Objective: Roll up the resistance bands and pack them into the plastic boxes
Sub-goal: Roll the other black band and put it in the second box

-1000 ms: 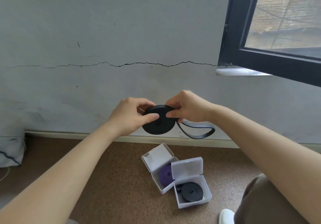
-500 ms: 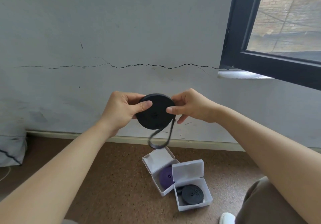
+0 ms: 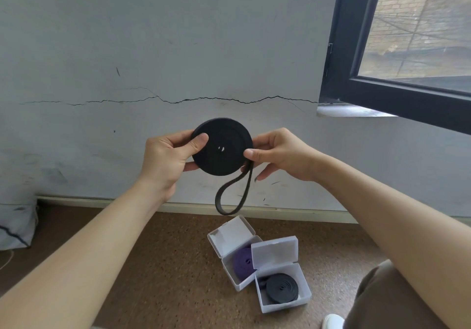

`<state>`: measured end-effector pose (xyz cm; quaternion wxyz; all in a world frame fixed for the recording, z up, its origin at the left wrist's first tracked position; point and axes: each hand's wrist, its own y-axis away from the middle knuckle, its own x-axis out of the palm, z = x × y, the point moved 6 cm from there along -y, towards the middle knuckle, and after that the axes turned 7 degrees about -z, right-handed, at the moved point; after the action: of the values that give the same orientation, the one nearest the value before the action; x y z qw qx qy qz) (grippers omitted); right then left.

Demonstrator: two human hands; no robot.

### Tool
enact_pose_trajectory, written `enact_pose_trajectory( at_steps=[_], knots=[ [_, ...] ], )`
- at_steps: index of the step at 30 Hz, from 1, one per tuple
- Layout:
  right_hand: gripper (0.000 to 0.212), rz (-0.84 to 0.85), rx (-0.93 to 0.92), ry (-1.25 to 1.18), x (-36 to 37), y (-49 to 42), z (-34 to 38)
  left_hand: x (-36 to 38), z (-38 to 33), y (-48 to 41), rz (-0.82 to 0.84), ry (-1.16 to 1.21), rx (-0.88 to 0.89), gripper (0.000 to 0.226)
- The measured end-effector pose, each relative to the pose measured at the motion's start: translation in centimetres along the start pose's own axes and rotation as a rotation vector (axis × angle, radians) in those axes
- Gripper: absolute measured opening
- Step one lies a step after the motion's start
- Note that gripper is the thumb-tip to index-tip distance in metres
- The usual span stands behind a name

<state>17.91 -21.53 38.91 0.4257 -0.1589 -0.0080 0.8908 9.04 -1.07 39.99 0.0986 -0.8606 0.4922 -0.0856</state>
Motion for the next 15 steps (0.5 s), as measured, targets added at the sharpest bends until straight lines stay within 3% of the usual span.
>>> enact_pose_trajectory(
  at_steps=[7, 10, 12, 15],
  knots=[
    [0.024, -0.033, -0.007, -0.146, 0.4, 0.0, 0.6, 0.1, 1.0, 0.0, -0.054, 0.114, -0.115, 0.031],
    [0.021, -0.079, -0.019, -0.116, -0.2, -0.1, 0.4, 0.4, 1.7, 0.0, 0.025, 0.094, -0.190, 0.026],
    [0.022, -0.055, -0.012, -0.022, -0.5, -0.2, 0.1, 0.3, 2.1, -0.1, 0.094, -0.063, -0.200, 0.018],
    [0.016, -0.006, -0.014, 0.282, -0.4, -0.2, -0.6, 0.3, 1.9, -0.5, 0.160, -0.473, 0.054, 0.017]
  ],
)
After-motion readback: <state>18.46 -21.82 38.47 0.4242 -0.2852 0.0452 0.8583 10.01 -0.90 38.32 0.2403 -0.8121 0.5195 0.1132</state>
